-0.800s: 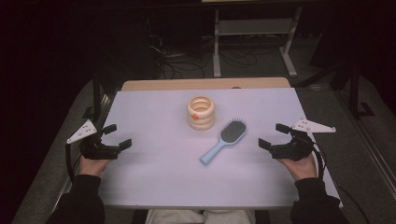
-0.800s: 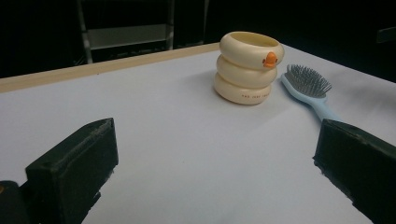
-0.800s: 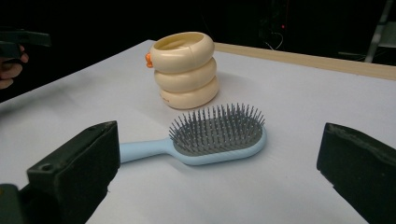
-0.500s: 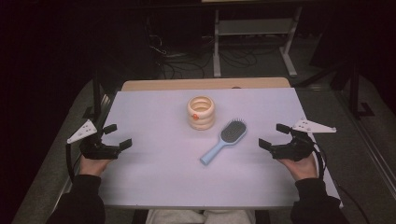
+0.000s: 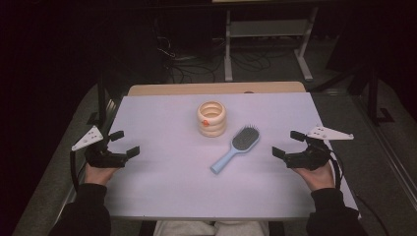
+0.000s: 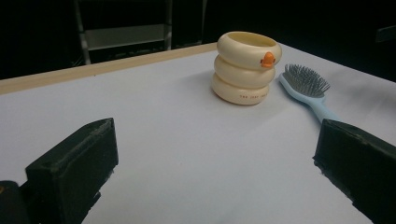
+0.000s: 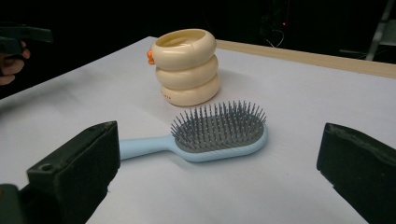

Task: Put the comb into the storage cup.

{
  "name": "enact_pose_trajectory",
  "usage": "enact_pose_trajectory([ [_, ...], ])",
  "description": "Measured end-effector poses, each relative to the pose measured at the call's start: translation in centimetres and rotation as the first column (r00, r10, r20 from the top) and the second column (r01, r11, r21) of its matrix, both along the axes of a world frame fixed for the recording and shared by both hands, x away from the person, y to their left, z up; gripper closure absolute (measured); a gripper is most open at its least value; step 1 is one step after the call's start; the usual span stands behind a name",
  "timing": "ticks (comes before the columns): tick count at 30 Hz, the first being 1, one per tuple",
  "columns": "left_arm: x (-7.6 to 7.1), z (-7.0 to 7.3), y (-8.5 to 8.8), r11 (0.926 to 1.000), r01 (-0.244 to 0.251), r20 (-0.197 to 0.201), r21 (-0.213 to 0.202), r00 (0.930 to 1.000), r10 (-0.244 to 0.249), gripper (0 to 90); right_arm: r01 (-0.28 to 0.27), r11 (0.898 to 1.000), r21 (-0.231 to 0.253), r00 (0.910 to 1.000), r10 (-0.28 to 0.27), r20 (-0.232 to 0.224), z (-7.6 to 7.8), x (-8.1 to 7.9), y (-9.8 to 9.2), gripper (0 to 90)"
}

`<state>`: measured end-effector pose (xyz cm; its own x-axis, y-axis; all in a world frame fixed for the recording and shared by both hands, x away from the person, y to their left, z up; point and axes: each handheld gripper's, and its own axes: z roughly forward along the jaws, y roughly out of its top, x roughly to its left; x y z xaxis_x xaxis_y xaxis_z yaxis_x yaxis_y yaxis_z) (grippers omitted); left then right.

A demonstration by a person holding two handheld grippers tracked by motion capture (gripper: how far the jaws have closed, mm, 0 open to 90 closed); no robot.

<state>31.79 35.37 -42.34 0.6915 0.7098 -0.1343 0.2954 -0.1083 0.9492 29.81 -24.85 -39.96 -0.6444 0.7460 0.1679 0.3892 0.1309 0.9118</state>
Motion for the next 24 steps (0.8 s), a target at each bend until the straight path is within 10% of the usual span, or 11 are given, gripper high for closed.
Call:
enact_pose_trajectory([
  [24, -0.4, 0.0, -0.2, 1.0, 0.002, -0.003, 0.003, 1.0, -0.002, 0.0, -0.053, 0.996, -0.069, 0.9986, 0.052, -0.012, 1.4, 0.4, 1.4, 0.0],
])
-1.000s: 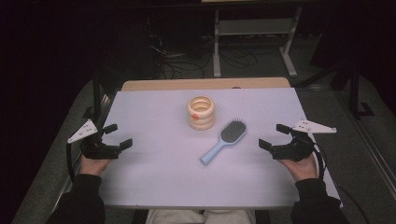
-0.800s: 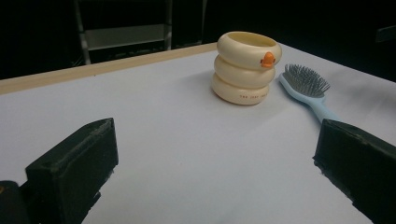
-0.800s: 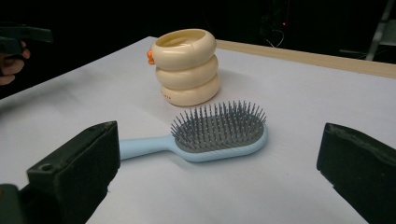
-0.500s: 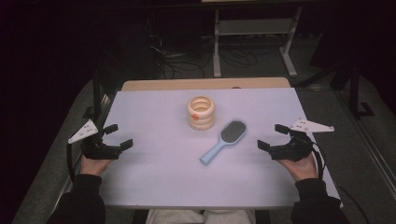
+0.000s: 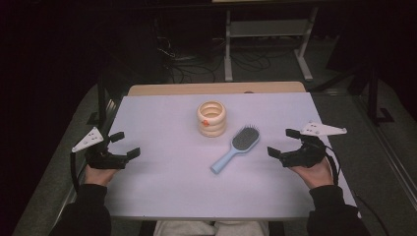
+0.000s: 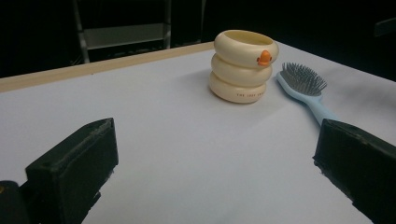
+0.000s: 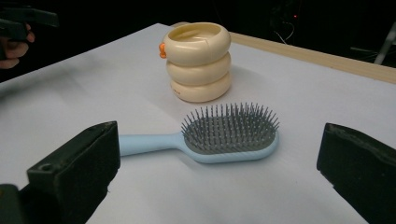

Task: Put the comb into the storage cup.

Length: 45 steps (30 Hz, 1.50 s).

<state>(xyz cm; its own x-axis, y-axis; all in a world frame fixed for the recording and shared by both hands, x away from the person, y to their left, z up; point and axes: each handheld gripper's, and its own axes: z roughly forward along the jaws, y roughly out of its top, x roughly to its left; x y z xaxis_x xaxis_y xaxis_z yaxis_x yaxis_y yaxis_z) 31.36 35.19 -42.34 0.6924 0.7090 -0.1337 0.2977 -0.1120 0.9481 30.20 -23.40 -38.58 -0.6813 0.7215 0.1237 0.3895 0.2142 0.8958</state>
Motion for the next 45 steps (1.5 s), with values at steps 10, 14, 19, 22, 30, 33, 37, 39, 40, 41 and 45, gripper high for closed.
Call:
enact_pose_trajectory([
  [10, -0.2, 0.0, 0.0, 1.0, -0.001, 0.001, 0.003, 1.0, 0.001, 0.0, -0.051, 0.998, -0.034, 0.9986, 0.05, -0.015, 0.9, 0.6, 1.7, 0.0],
  [14, -0.2, 0.0, 0.0, 1.0, -0.001, 0.001, 0.005, 1.0, 0.001, 0.0, -0.064, 0.997, -0.041, 0.9978, 0.063, -0.022, 0.9, 0.8, 2.1, 0.0],
  [19, -0.2, 0.0, 0.0, 1.0, 0.0, 0.002, 0.007, 1.0, 0.0, 0.0, -0.084, 0.995, -0.051, 0.9961, 0.082, -0.033, 1.0, 1.0, 2.8, 0.0],
  [22, -0.2, 0.0, -0.1, 1.0, 0.0, 0.001, 0.006, 1.0, 0.0, 0.0, -0.103, 0.993, -0.061, 0.9941, 0.1, -0.041, 1.0, 1.3, 3.6, 0.0],
  [30, -0.2, 0.0, -0.1, 1.0, 0.001, 0.003, 0.007, 1.0, -0.001, 0.0, -0.146, 0.986, -0.074, 0.9885, 0.143, -0.05, 1.3, 1.8, 5.3, 0.0],
  [33, -0.2, 0.0, -0.1, 1.0, 0.001, 0.003, 0.007, 1.0, -0.001, 0.0, -0.163, 0.983, -0.082, 0.9856, 0.159, -0.059, 1.4, 2.0, 5.9, 0.0],
  [37, -0.2, 0.0, -0.1, 1.0, 0.001, 0.003, 0.007, 1.0, -0.001, 0.0, -0.185, 0.978, -0.092, 0.9816, 0.179, -0.065, 1.5, 2.2, 6.8, 0.0],
  [39, -0.2, 0.0, -0.1, 1.0, 0.001, 0.004, 0.007, 1.0, -0.001, 0.0, -0.195, 0.976, -0.096, 0.9796, 0.188, -0.07, 1.5, 2.3, 7.2, 0.0],
  [40, -0.2, 0.0, -0.1, 1.0, 0.001, 0.003, 0.006, 1.0, -0.001, 0.0, -0.199, 0.975, -0.098, 0.9785, 0.193, -0.074, 1.5, 2.4, 7.3, 0.0],
  [41, -0.2, 0.0, -0.1, 1.0, 0.001, 0.003, 0.006, 1.0, -0.001, 0.0, -0.205, 0.973, -0.102, 0.9773, 0.198, -0.076, 1.5, 2.4, 7.5, 0.0],
  [45, -0.2, 0.0, -0.1, 1.0, 0.001, 0.004, 0.005, 1.0, -0.001, 0.0, -0.221, 0.969, -0.111, 0.9733, 0.212, -0.088, 1.4, 2.6, 8.2, 0.0],
])
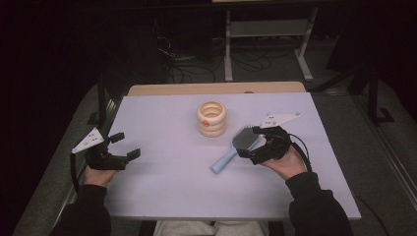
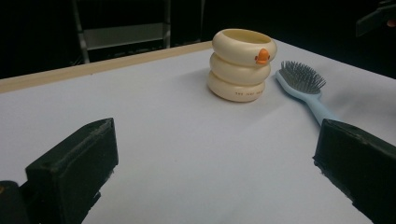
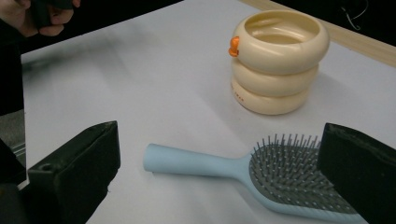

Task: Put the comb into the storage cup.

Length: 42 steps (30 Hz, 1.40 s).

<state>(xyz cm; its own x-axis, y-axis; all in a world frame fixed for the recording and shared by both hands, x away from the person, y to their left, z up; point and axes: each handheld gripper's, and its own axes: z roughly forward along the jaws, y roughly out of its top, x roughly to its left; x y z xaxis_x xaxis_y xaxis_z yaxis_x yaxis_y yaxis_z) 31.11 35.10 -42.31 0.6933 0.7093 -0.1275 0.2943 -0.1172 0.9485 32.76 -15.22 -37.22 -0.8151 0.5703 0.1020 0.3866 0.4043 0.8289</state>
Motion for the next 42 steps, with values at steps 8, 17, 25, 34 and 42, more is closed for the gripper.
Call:
enact_pose_trajectory([
  [8, 0.0, 0.0, 0.0, 1.0, 0.0, 0.0, 0.001, 1.0, 0.0, 0.0, -0.039, 0.999, -0.028, 0.9991, 0.039, -0.019, -0.4, 0.3, 1.5, 0.0],
  [17, 0.0, 0.0, 0.0, 1.0, 0.004, 0.001, 0.004, 1.0, -0.004, 0.0, -0.082, 0.995, -0.062, 0.9956, 0.079, -0.05, -1.3, 0.7, 3.5, 0.0],
  [25, 0.0, 0.0, 0.0, 1.0, 0.006, 0.001, 0.005, 1.0, -0.006, 0.0, -0.109, 0.991, -0.081, 0.9922, 0.103, -0.069, -1.9, 1.1, 4.8, 0.0],
  [34, 0.0, 0.0, -0.1, 1.0, 0.008, 0.001, 0.006, 1.0, -0.008, 0.0, -0.133, 0.986, -0.1, 0.9873, 0.123, -0.101, -2.8, 1.5, 6.2, 0.0],
  [42, 0.0, 0.0, -0.1, 0.9999, 0.01, 0.0, 0.01, 1.0, -0.01, 0.0, -0.145, 0.982, -0.12, 0.9847, 0.132, -0.114, -3.5, 1.9, 6.9, 3.7],
])
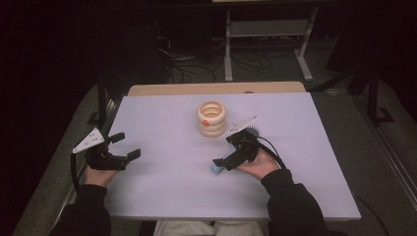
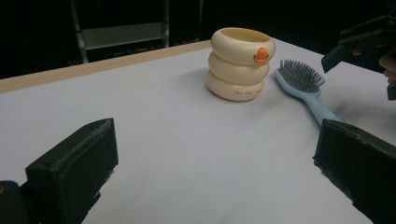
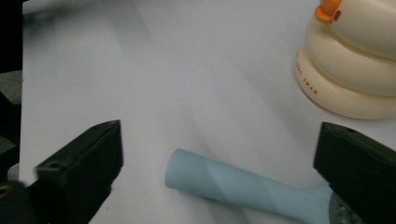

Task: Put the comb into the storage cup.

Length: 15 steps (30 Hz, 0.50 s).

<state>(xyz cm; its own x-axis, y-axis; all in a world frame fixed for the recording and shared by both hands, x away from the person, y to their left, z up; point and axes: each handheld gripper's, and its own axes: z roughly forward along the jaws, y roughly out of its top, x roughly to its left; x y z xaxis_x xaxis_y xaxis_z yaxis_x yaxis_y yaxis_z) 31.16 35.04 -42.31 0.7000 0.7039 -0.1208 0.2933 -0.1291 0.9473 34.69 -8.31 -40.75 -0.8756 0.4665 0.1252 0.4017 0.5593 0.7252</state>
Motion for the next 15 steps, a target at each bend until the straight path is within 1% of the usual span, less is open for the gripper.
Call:
enact_pose_trajectory([
  [3, 0.0, 0.0, 0.0, 1.0, 0.001, -0.001, 0.0, 1.0, -0.001, 0.0, 0.001, 1.0, -0.001, 1.0, -0.001, -0.007, -0.2, 0.2, 0.1, 5.5],
  [7, 0.0, 0.0, 0.0, 1.0, 0.002, 0.0, 0.001, 1.0, -0.002, 0.0, 0.006, 1.0, -0.001, 0.9998, -0.007, -0.019, -0.4, 0.5, 0.1, 11.5],
  [11, 0.0, 0.0, 0.0, 1.0, 0.002, 0.0, 0.001, 1.0, -0.002, 0.0, 0.014, 1.0, -0.015, 0.9995, -0.014, -0.029, -0.7, 0.8, 0.2, 15.3],
  [15, 0.0, 0.0, 0.0, 1.0, 0.002, 0.001, 0.001, 1.0, -0.002, 0.0, 0.004, 0.999, -0.037, 0.9989, -0.006, -0.047, -1.1, 1.0, 0.5, 26.3],
])
